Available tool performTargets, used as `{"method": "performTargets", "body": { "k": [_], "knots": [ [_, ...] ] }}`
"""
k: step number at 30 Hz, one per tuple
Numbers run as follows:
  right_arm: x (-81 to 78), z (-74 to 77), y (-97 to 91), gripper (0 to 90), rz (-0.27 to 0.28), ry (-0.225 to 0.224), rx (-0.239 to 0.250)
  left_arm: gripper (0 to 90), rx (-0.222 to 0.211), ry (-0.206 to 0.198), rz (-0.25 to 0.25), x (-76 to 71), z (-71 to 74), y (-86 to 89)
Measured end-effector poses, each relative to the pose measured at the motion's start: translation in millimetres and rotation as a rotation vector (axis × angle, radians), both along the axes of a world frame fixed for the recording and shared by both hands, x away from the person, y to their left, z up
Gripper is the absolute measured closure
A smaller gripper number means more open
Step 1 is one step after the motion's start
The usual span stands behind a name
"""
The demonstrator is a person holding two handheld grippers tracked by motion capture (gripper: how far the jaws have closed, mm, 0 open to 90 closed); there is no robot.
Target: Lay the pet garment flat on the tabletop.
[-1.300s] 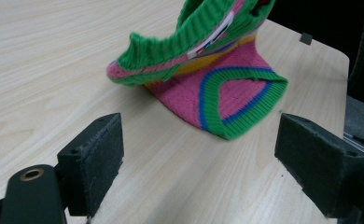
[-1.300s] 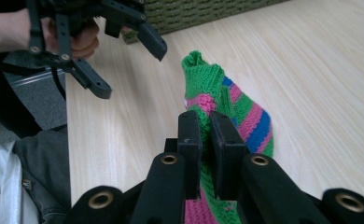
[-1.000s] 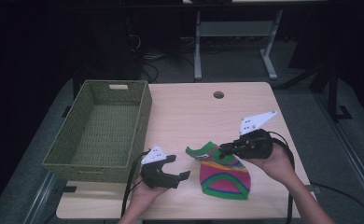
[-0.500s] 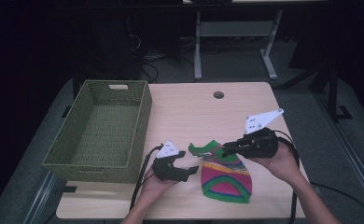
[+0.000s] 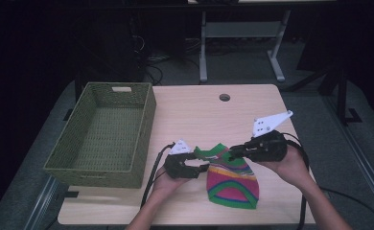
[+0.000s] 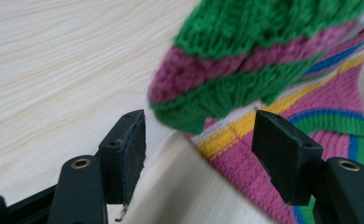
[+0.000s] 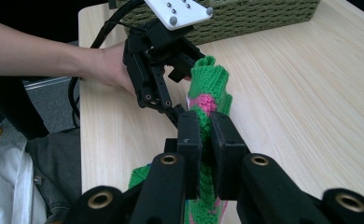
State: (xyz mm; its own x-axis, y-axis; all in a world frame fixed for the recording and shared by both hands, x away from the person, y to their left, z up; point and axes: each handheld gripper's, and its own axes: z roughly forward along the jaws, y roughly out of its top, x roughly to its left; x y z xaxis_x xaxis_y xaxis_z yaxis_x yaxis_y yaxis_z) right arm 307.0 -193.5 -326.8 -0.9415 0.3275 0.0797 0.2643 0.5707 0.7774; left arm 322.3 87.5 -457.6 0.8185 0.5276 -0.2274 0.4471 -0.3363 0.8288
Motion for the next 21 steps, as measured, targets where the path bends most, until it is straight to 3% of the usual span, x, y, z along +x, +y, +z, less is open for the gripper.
{"method": "performTargets", "body": {
  "k": [8,11,16,21],
  "knots": [
    [3.4,-4.0,-8.3,83.0,-0.031,0.009,0.002,58.8,0.000,-0.036,0.000,2.4,8.8,-4.5],
    [5.3,-5.2,-14.7,82.7,-0.055,0.015,0.008,64.3,-0.017,-0.037,0.020,3.6,12.3,-0.7],
    [8.4,-10.4,-22.9,82.8,-0.079,0.027,0.002,72.5,-0.003,-0.045,0.007,6.5,19.8,0.1],
    [13.1,-13.3,-31.2,82.8,-0.112,0.038,0.001,76.9,-0.019,-0.063,-0.004,7.1,32.2,-4.0]
  ]
}}
